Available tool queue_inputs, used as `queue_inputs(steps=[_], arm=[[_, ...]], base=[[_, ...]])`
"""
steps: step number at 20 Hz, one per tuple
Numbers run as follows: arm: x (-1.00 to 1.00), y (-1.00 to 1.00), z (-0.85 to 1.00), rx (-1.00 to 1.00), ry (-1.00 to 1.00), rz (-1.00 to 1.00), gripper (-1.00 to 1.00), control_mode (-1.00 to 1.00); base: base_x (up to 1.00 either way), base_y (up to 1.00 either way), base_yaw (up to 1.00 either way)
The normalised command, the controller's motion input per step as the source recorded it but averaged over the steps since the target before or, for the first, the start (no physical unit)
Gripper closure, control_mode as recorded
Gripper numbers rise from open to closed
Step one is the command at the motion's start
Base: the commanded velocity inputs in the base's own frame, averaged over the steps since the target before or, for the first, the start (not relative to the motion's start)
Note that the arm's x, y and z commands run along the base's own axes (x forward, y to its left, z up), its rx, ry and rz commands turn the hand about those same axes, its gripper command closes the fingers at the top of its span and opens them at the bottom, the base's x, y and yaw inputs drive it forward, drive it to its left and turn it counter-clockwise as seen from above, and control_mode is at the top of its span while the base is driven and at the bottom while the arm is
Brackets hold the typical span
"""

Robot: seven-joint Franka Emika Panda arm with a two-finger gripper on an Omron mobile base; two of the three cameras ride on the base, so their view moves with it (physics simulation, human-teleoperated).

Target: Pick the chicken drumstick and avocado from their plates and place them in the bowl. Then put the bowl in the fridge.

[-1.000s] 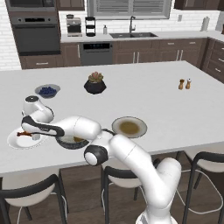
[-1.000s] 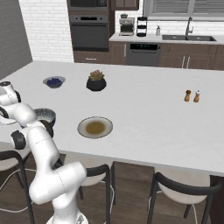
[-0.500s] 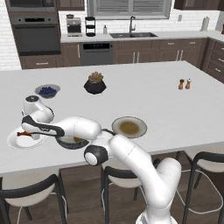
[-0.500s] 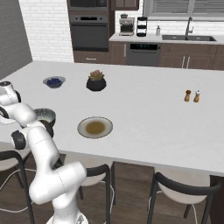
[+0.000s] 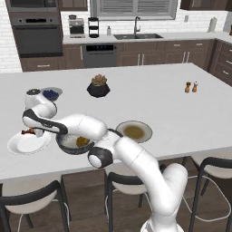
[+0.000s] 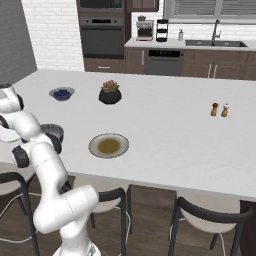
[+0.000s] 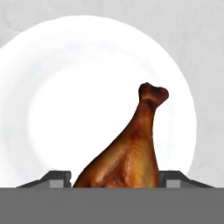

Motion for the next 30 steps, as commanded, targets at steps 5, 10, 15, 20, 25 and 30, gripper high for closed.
queue_inputs(steps=[5,10,15,20,25,30], arm=[[-0.69,-0.62,0.76,0.02,0.0,-0.13,1.0,-1.0],[-0.96,-0.96,0.23,0.13,-0.05,-0.15,1.0,-1.0],[-0.95,-1.0,-0.18,0.15,-0.26,-0.04,1.0,-1.0],[-0.23,-0.96,-0.19,0.25,-0.26,-0.01,1.0,-1.0],[0.39,-0.08,0.28,0.12,0.09,-0.13,1.0,-1.0],[0.75,-0.06,-0.51,0.06,0.06,-0.01,1.0,-1.0]], base=[[0.0,0.0,0.0],[0.0,0.0,0.0],[0.0,0.0,0.0],[0.0,0.0,0.0],[0.0,0.0,0.0],[0.0,0.0,0.0]])
